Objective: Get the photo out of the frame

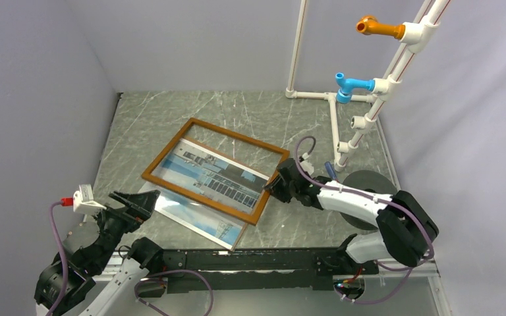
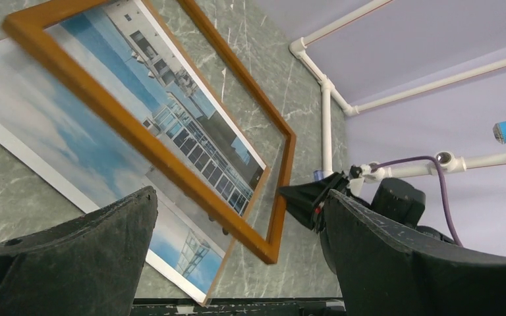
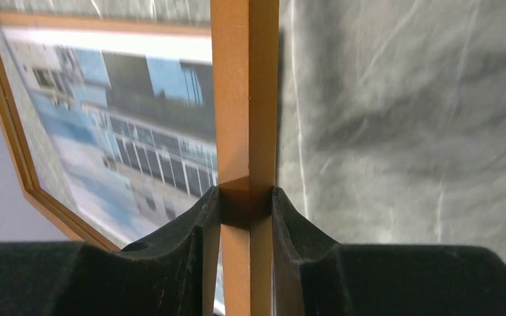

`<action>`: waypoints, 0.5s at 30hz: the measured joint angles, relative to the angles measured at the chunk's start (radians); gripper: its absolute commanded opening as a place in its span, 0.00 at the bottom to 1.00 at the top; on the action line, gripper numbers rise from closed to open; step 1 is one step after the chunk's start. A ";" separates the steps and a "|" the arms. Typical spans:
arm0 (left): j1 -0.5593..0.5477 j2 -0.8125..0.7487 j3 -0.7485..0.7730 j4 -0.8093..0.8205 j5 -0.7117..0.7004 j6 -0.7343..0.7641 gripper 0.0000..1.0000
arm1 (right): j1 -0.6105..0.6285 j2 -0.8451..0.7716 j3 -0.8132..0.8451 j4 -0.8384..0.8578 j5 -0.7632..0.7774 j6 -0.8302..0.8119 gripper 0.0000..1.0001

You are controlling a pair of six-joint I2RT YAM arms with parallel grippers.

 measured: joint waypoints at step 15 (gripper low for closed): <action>0.000 -0.001 0.003 -0.022 0.000 0.000 0.99 | -0.390 0.273 0.307 -0.011 -0.016 -0.354 0.00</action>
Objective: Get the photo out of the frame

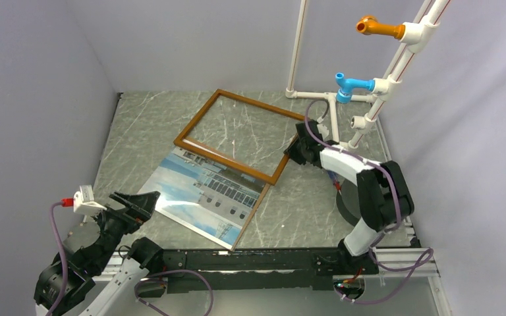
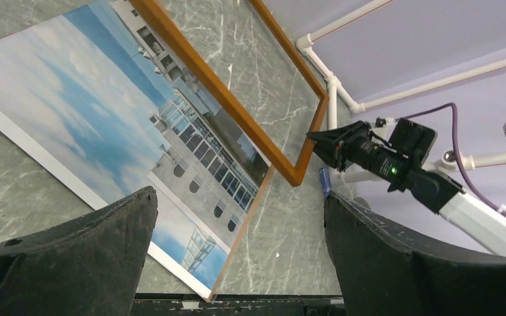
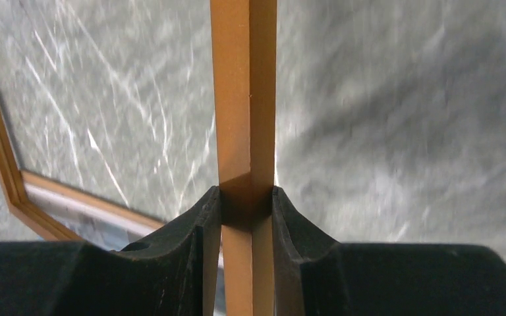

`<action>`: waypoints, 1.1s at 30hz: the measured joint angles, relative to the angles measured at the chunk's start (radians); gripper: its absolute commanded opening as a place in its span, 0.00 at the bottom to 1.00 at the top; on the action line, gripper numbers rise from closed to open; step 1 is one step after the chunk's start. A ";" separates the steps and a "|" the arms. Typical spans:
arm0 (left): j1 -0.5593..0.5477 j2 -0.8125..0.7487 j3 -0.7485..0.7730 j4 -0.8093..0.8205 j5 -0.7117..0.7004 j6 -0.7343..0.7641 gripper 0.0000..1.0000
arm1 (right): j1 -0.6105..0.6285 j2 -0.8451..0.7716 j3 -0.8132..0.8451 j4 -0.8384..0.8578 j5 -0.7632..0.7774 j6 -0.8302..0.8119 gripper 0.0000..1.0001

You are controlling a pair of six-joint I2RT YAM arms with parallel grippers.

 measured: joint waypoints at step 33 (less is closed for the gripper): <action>0.000 0.002 0.015 -0.008 0.004 0.008 0.99 | -0.219 0.052 -0.010 -0.043 0.065 -0.175 0.00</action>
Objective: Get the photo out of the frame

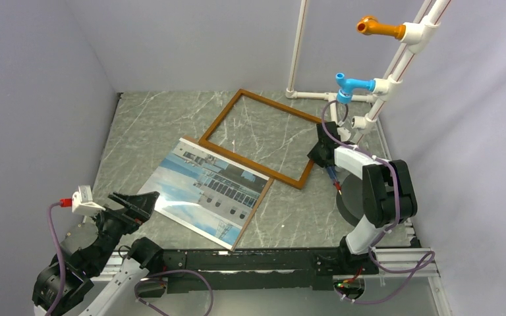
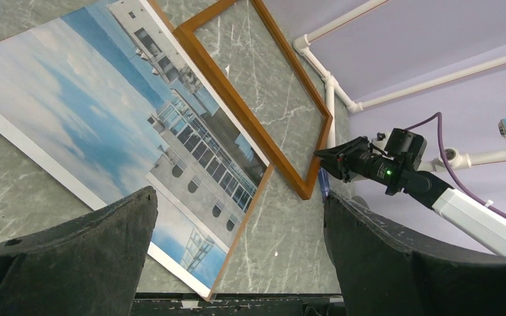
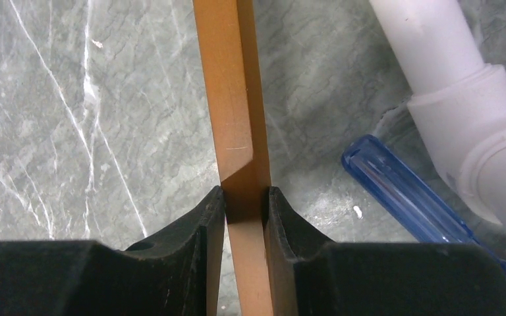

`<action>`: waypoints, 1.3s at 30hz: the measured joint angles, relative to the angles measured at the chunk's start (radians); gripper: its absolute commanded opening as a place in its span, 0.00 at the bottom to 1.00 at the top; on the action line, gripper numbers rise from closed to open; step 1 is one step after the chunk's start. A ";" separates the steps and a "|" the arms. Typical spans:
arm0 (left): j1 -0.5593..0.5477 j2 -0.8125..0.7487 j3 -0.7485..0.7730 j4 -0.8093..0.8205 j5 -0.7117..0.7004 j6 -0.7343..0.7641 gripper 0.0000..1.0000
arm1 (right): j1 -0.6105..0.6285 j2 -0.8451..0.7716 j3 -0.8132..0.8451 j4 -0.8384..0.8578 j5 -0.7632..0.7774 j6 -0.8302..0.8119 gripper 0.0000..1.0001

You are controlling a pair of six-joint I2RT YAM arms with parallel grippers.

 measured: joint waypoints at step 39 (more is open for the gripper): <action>0.000 0.211 -0.408 0.278 0.293 0.001 0.99 | -0.024 -0.013 -0.044 0.082 -0.019 0.083 0.72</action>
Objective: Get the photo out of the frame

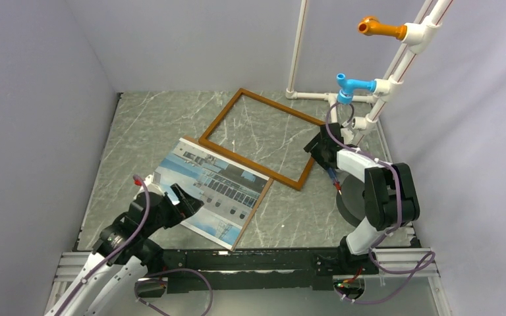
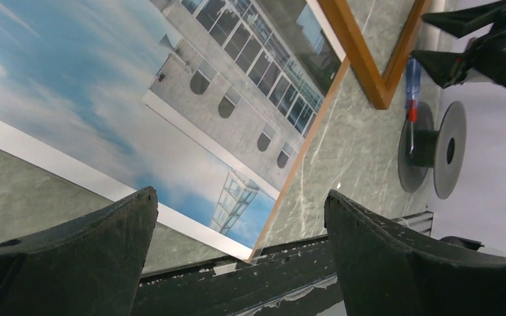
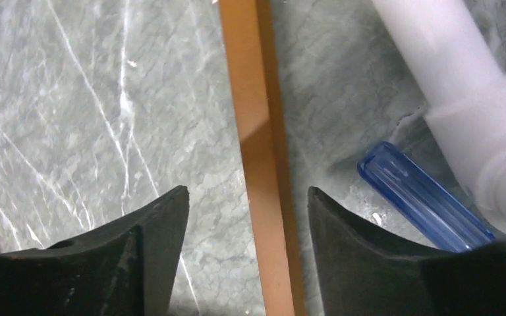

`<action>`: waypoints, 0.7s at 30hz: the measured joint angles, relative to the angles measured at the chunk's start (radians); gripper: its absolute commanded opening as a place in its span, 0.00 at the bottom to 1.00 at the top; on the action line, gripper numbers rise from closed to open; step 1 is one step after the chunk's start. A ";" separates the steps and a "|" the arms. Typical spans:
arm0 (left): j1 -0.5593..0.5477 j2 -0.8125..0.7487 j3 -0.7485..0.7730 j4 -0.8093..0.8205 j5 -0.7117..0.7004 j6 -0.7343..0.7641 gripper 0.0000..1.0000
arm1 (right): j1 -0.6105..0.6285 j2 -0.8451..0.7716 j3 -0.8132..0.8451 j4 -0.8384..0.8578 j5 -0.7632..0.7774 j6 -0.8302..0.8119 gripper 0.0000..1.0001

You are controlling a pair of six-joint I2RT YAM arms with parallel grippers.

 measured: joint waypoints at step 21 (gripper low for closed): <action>0.000 0.145 -0.099 0.263 0.137 0.000 0.99 | 0.427 -0.403 -0.365 0.198 -0.254 -0.220 0.83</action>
